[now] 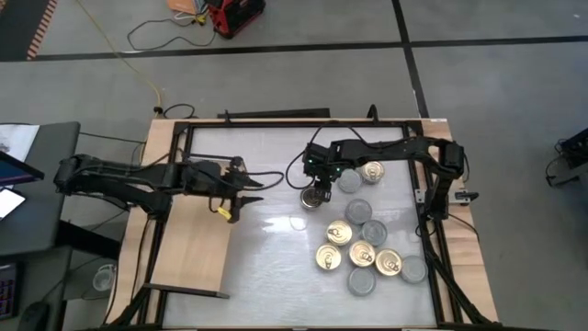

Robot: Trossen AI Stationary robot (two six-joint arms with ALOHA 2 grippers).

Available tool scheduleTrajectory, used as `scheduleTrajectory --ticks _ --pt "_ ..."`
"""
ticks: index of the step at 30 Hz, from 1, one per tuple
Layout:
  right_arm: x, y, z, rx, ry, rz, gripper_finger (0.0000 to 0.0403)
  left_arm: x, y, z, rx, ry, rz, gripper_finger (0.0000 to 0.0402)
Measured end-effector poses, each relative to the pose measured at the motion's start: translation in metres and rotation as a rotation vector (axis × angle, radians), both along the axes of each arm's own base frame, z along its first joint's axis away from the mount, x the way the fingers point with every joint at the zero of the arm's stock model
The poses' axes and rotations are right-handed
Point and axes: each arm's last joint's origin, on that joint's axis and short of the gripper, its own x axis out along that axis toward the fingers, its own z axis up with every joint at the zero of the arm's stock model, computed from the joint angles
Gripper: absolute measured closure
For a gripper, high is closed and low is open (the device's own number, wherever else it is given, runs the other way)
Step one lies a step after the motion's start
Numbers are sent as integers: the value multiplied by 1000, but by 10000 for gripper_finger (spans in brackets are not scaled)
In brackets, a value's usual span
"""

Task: Stack canned seafood by type on shelf
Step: Put the blue tuna can on the shelf

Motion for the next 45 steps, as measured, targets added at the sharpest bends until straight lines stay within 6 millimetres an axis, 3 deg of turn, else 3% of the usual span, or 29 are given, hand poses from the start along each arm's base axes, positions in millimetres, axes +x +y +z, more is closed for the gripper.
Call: scheduleTrajectory --ticks 5,17,27,39,45 --pt "-3 -5 -7 6 -4 -14 196 14 0 -7 43 47 8 240" --pt "-5 -18 -7 123 -62 7 217 20 0 9 78 -50 -12 240" --pt "-6 -21 -7 181 -86 50 237 42 0 -12 129 15 -29 240" --pt "-20 -24 -33 205 -74 17 277 41 1 1 231 -76 -11 240" --pt "-27 -36 -37 242 -79 -78 325 40 1 1 255 -71 -18 240"
